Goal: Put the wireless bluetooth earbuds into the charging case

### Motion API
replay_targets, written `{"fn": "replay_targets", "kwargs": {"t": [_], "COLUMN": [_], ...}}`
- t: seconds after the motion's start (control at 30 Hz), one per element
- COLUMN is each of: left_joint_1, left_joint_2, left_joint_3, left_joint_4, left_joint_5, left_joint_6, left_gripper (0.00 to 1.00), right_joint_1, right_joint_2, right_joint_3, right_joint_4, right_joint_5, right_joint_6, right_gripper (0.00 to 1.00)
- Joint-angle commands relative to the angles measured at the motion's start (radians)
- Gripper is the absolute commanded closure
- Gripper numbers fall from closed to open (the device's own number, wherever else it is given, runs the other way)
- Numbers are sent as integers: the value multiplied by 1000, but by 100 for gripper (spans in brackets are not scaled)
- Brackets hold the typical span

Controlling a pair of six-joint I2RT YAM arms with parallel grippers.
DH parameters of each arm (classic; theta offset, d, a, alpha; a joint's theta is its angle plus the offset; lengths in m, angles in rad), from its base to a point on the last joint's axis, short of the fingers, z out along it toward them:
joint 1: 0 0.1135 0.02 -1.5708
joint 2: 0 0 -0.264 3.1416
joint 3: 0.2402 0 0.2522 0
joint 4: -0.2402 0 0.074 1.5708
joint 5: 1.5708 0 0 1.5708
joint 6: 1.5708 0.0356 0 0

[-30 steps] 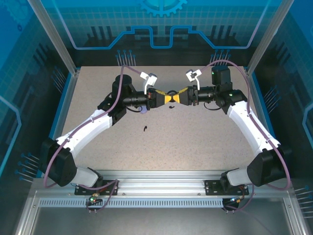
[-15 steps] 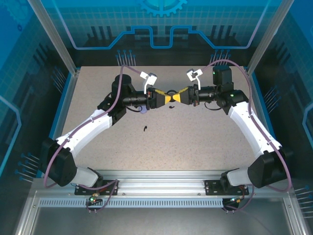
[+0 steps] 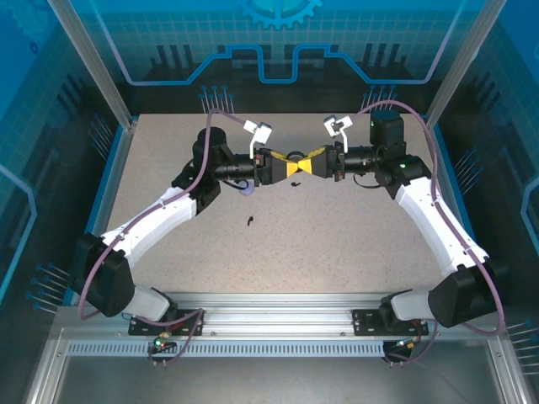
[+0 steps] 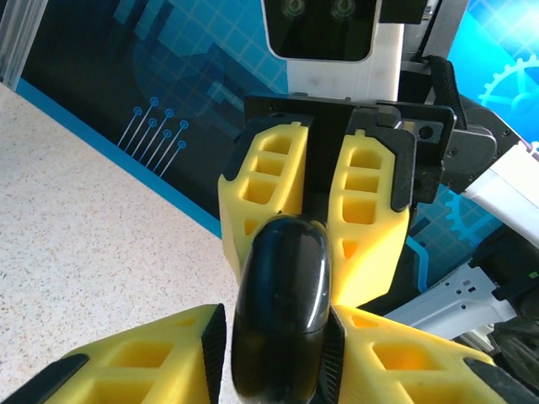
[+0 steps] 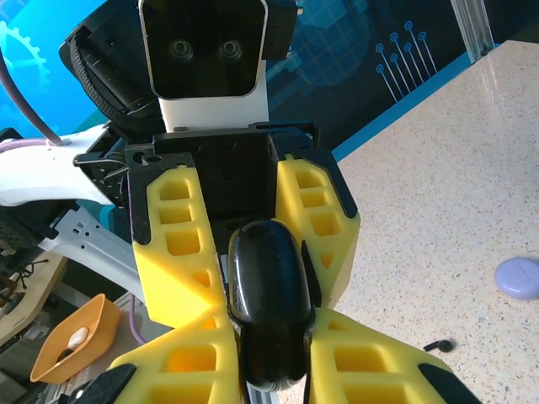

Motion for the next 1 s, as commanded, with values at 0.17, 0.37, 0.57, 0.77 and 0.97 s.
{"fn": "replay_targets", "kwargs": {"t": [0.17, 0.37, 0.57, 0.77, 0.97], "left_joint_1": [-17, -18, -18, -19, -21], "left_joint_2": [9, -4, -60, -127, -119], "left_joint_3": [-18, -22, -23, -116, -92], "left_joint_4": [98, 77, -84, -13, -85], "left_joint_5": [14, -1, -151, -134, -67], "left_joint_6": [-53, -39, 136, 342, 439], "left_gripper": [78, 91, 96, 92, 97], "right_joint_1": [18, 18, 17, 20, 77], "right_joint_2": [-36, -46, -102, -170, -195], "right_joint_3": [11, 18, 57, 36, 47], "right_joint_4": [41, -1, -151, -186, -294], "right_joint_5": [-23, -4, 109, 245, 269], "right_joint_6": [20, -8, -117, -202, -381], "right_gripper": [88, 82, 54, 44, 41]}}
